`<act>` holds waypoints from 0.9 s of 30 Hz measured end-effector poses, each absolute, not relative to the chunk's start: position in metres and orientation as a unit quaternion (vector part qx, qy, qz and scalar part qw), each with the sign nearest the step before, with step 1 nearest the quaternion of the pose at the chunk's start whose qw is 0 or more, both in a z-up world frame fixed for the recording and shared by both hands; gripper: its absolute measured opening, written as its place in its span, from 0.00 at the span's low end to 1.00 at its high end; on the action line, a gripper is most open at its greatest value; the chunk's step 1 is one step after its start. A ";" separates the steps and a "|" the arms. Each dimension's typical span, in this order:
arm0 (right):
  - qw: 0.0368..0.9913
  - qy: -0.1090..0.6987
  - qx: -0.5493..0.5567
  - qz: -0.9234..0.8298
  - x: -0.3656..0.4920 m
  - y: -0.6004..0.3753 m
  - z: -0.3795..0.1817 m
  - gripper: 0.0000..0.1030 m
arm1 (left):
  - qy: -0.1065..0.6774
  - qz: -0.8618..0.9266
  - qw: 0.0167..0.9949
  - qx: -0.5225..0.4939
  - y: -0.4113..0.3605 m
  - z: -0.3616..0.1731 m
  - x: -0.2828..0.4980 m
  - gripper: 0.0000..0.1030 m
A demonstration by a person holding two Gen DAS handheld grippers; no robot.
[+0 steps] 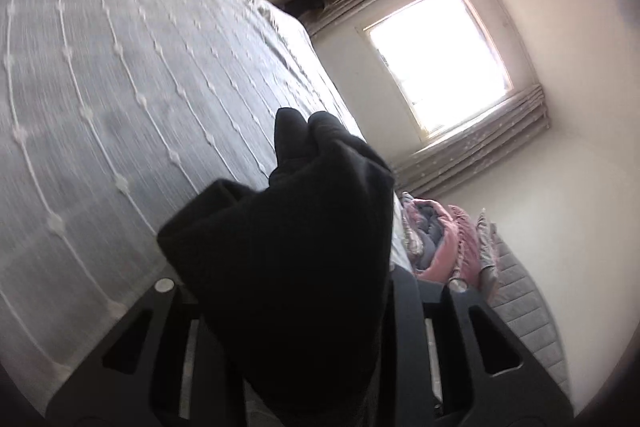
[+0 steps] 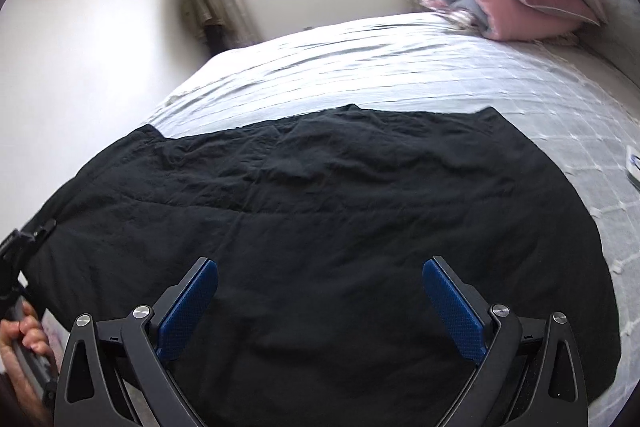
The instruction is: Fold large clothes
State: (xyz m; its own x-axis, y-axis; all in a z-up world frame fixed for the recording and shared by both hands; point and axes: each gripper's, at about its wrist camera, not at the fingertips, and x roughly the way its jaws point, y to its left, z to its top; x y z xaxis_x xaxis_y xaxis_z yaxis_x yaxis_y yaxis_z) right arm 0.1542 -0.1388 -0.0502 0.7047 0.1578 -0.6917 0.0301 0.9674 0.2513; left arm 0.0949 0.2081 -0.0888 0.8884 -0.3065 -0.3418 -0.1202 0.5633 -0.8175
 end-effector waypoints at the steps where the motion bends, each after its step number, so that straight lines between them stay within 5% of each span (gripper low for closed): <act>1: 0.914 0.385 0.118 0.046 0.156 -0.132 -0.052 1.00 | 0.229 -0.054 0.857 -0.458 0.212 -0.088 0.094 0.28; 14: 0.874 0.444 0.022 0.197 0.174 -0.055 -0.096 1.00 | 0.180 -0.207 0.915 -0.297 0.117 -0.016 0.087 0.29; 27: 0.877 0.359 0.315 0.053 0.141 -0.303 -0.065 1.00 | 0.279 -0.331 0.891 -0.138 -0.049 -0.030 0.104 0.35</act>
